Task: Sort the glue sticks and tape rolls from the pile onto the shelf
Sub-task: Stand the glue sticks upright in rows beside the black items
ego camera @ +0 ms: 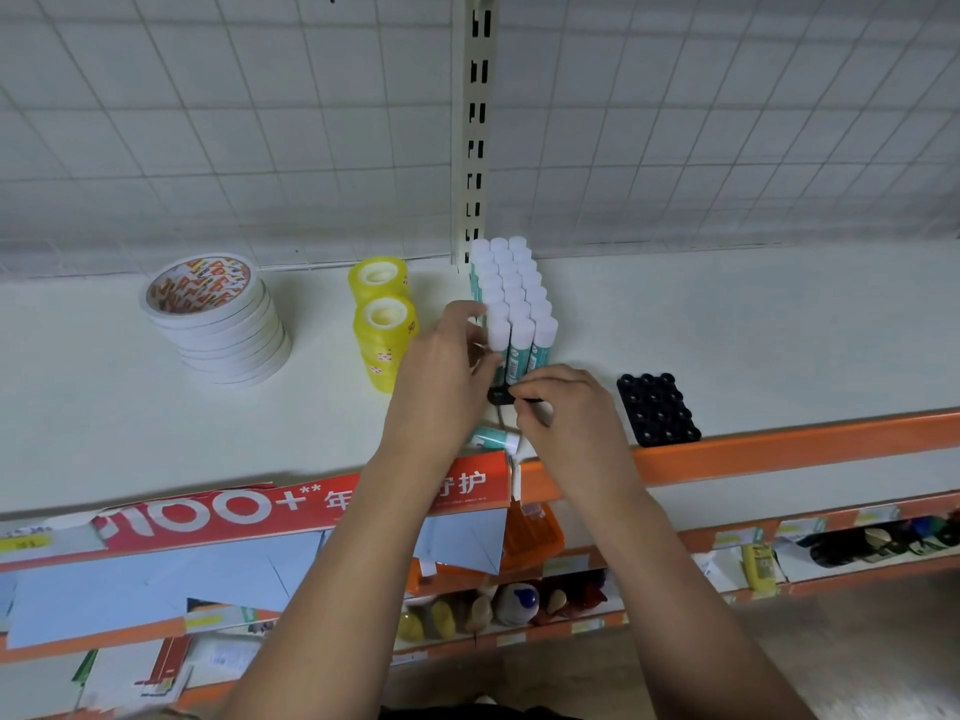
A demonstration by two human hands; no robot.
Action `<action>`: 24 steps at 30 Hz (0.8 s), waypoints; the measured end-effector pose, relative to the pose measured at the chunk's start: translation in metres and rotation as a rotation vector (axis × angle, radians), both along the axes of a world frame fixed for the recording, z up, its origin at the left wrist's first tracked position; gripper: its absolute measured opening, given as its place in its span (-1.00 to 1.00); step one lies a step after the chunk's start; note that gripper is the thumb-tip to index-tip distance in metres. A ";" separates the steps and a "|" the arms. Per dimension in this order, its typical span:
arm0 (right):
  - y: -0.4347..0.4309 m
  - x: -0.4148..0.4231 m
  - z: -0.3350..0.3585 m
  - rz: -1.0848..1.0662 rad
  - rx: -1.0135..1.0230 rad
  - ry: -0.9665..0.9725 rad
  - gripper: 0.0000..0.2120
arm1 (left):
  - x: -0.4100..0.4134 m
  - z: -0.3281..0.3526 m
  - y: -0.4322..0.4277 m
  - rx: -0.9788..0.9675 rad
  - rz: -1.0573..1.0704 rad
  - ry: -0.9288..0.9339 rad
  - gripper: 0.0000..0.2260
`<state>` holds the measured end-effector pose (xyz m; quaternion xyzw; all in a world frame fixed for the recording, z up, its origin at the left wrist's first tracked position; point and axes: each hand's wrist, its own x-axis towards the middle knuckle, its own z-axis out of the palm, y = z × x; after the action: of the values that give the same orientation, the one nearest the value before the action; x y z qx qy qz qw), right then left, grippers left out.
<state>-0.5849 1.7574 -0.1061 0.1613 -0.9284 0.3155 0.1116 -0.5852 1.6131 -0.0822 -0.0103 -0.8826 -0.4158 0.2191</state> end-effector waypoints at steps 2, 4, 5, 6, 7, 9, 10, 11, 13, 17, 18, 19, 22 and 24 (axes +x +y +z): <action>0.002 0.000 0.003 0.019 0.032 -0.028 -0.80 | 0.008 0.001 -0.005 -0.022 -0.041 -0.050 -0.45; 0.004 -0.001 0.008 0.056 0.078 -0.054 -0.78 | 0.018 0.003 -0.014 -0.091 -0.084 -0.077 -0.47; 0.005 -0.001 0.011 0.075 0.089 -0.068 -0.78 | 0.023 0.004 -0.019 -0.157 -0.110 -0.088 -0.54; 0.006 -0.001 0.014 0.092 0.088 -0.081 -0.78 | 0.028 0.005 -0.024 -0.228 -0.138 -0.102 -0.63; 0.008 -0.001 0.018 0.105 0.077 -0.091 -0.78 | 0.033 0.007 -0.029 -0.285 -0.163 -0.122 -0.69; 0.009 0.002 0.023 0.130 0.048 -0.102 -0.77 | 0.040 0.008 -0.038 -0.343 -0.192 -0.177 -0.74; 0.009 0.003 0.024 0.144 0.043 -0.104 -0.77 | 0.042 0.008 -0.041 -0.363 -0.199 -0.206 -0.74; 0.008 0.004 0.025 0.158 0.049 -0.107 -0.77 | 0.043 0.008 -0.043 -0.382 -0.206 -0.235 -0.75; 0.006 0.007 0.026 0.176 0.065 -0.118 -0.77 | 0.043 0.007 -0.045 -0.414 -0.222 -0.292 -0.77; 0.004 0.009 0.024 0.183 0.081 -0.139 -0.78 | 0.041 0.004 -0.041 -0.414 -0.219 -0.333 -0.79; 0.004 0.010 0.023 0.183 0.082 -0.142 -0.78 | 0.040 0.004 -0.039 -0.395 -0.210 -0.320 -0.79; 0.005 0.010 0.023 0.183 0.077 -0.145 -0.78 | 0.039 0.004 -0.037 -0.376 -0.200 -0.301 -0.80; 0.008 0.010 0.023 0.184 0.062 -0.152 -0.78 | 0.035 0.007 -0.029 -0.317 -0.214 -0.217 -0.81; 0.011 0.008 0.024 0.188 0.075 -0.150 -0.78 | 0.033 0.009 -0.024 -0.280 -0.231 -0.172 -0.82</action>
<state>-0.5767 1.7684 -0.0821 0.2276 -0.9261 0.3008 0.0056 -0.5523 1.5896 -0.0729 -0.1062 -0.9402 -0.3108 0.0904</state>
